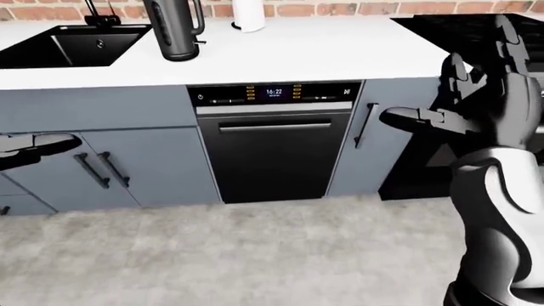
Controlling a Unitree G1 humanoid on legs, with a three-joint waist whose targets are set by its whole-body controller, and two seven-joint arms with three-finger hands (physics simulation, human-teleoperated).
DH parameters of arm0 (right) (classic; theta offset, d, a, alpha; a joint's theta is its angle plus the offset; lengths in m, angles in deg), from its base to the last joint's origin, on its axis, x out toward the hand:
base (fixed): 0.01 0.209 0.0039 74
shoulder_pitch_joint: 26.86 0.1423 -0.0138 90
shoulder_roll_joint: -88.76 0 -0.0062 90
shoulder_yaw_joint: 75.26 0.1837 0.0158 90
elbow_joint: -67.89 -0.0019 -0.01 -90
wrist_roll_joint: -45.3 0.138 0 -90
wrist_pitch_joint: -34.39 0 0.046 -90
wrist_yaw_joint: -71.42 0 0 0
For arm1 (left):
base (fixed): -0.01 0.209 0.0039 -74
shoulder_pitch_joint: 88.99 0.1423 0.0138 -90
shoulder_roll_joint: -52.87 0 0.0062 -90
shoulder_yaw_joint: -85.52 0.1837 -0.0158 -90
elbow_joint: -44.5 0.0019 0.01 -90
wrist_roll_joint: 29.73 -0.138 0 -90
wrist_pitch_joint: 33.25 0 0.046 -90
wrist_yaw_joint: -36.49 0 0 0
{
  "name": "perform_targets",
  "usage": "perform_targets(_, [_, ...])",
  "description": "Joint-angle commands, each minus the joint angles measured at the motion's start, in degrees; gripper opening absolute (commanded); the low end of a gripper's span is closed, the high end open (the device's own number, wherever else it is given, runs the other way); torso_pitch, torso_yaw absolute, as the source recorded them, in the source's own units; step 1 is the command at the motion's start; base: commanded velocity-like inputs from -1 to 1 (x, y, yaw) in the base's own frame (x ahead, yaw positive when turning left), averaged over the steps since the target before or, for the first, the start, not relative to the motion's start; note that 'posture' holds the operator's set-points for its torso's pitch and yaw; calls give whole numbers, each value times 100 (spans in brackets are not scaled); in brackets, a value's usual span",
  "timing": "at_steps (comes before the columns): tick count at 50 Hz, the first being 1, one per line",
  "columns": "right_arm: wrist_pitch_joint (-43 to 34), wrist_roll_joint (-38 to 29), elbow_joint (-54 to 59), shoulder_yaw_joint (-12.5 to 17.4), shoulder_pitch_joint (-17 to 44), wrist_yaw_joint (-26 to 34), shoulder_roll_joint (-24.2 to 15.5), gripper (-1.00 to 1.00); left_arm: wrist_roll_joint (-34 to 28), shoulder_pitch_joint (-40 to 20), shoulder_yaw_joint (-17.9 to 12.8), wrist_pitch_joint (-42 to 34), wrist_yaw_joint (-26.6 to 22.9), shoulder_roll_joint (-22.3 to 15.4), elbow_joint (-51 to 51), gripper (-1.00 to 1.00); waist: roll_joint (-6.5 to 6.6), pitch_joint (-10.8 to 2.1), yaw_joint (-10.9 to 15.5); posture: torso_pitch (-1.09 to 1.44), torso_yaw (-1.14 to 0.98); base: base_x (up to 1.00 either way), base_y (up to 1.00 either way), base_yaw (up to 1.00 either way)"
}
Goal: Press the button to open the lid of the electric kettle.
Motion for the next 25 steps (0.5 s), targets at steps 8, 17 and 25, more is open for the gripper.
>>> perform_targets(8, [154, 4, -222, 96, 150, 44, -104, 100, 18, -134, -118, 195, 8, -140, -158, 100, -8, -103, -28, 0, 0, 7, 0, 0])
perform_targets(17, [113, 54, -260, 110, 164, 28, -116, 100, 79, -154, -139, 145, 28, -157, -186, 100, 152, -117, -10, 0, 0, 7, 0, 0])
perform_targets(25, [58, 221, -283, 140, 181, -53, -156, 100, 94, -142, -141, 136, 29, -165, -197, 100, -131, -83, 1, 0, 0, 8, 2, 0])
